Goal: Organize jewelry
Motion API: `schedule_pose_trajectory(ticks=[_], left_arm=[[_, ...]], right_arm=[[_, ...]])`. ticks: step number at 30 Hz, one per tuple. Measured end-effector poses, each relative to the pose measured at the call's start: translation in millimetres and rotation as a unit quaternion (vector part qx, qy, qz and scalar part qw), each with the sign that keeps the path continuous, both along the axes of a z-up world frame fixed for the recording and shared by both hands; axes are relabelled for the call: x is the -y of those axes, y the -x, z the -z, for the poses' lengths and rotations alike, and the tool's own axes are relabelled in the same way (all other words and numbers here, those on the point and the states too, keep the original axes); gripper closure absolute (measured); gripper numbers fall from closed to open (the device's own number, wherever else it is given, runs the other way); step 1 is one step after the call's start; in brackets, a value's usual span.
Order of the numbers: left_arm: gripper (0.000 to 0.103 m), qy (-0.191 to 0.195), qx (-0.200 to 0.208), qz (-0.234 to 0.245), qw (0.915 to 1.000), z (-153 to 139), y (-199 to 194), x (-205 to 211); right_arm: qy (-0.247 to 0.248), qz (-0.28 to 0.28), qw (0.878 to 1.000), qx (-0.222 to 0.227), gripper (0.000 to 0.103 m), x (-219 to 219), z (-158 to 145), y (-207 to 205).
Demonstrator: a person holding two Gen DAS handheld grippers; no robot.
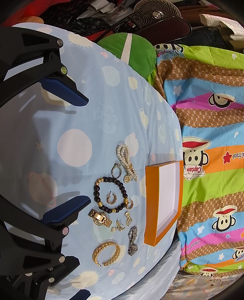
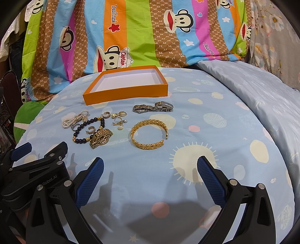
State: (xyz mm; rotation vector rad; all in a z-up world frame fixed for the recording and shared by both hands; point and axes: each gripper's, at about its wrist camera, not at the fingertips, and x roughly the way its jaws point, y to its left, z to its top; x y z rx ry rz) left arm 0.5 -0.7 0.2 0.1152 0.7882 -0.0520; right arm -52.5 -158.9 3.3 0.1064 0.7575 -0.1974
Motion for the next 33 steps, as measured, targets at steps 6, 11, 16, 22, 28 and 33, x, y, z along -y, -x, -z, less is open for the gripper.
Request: schedule_pose_trajectory(ticks=[6, 11, 16, 22, 28, 33], left_arm=[[0.009, 0.0, 0.0, 0.0, 1.0, 0, 0, 0], [0.01, 0.0, 0.0, 0.0, 1.0, 0, 0, 0], [0.01, 0.0, 0.0, 0.0, 1.0, 0, 0, 0], [0.009, 0.002, -0.001, 0.001, 1.0, 0, 0, 0], [0.007, 0.012, -0.007, 0.01, 0.9998, 3, 0, 7], [0.007, 0.021, -0.017, 0.013, 0.9996, 3, -10, -2]], right_arm=[[-0.001, 0.0, 1.0, -0.001, 0.005, 0, 0, 0], [-0.002, 0.0, 1.0, -0.001, 0.005, 1, 0, 0], [-0.002, 0.0, 1.0, -0.001, 0.005, 1, 0, -1], [-0.009, -0.001, 1.0, -0.008, 0.005, 5, -2, -3], [-0.011, 0.005, 1.0, -0.022, 0.005, 11, 4, -11], [-0.011, 0.011, 0.999, -0.03, 0.005, 19, 3, -28]])
